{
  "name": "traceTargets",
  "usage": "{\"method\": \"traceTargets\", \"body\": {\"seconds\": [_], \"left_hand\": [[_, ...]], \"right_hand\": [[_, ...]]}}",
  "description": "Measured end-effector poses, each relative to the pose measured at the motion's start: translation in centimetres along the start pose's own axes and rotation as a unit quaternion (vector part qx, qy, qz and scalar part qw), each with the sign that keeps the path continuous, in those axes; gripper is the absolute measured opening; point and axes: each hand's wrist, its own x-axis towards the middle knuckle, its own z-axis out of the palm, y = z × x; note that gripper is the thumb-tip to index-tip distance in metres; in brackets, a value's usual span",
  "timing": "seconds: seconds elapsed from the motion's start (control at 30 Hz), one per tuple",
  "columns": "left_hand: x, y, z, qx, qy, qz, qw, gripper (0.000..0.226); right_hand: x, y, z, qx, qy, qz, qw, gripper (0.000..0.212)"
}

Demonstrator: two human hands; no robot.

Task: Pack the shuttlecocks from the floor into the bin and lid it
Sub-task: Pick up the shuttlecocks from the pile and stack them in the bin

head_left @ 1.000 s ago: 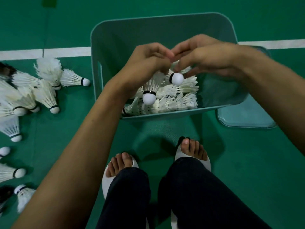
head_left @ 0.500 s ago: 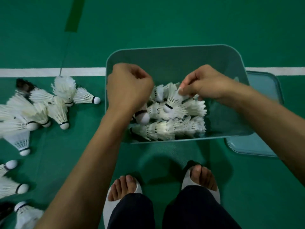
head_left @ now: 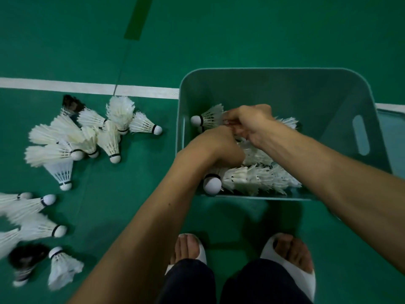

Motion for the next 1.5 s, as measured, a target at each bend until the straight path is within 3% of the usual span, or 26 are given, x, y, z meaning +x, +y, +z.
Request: {"method": "traceTargets", "body": {"seconds": [0.47,0.73,0.87,0.97,1.07,1.2,1.33,1.43,1.5], "left_hand": [[1.4,-1.1,1.0,0.034,0.026,-0.013,0.999,0.025],[1.5,-0.8,1.4,0.020,0.058,-0.003,0.998,0.022],[1.3,-0.9,2.3,0.007,0.078,-0.003,0.997,0.019],[1.4,-0.8,2.1,-0.045,0.097,-0.002,0.994,0.013],[1.3,-0.5,2.0,-0.182,0.149,0.013,0.972,0.015],[1.4,0.2,1.6,-0.367,0.174,-0.010,0.914,0.015],[1.8,1.0,1.1,-0.458,0.174,-0.028,0.871,0.015],[1.4,1.4,1.1,-0.484,0.174,-0.028,0.857,0.014],[0.9,1.4,0.7,-0.532,0.150,-0.016,0.833,0.016]], "right_hand": [[0.6,0.8,0.5,-0.069,0.073,-0.073,0.992,0.009],[0.8,-0.1,-0.7,0.000,-0.029,0.015,0.999,0.018],[0.8,0.5,-1.4,-0.142,-0.019,-0.076,0.987,0.033],[-0.2,0.0,-1.9,-0.179,-0.005,-0.132,0.975,0.043],[-1.9,-0.8,-3.5,-0.139,0.000,-0.133,0.981,0.033],[-4.0,-1.0,-6.9,-0.102,-0.116,-0.100,0.983,0.013],[-4.6,-0.3,-8.5,-0.095,-0.284,-0.076,0.951,0.030],[-4.1,-0.4,-8.7,-0.088,-0.328,-0.100,0.935,0.037],[-3.9,-0.7,-8.7,-0.096,-0.346,-0.096,0.928,0.027]]}}
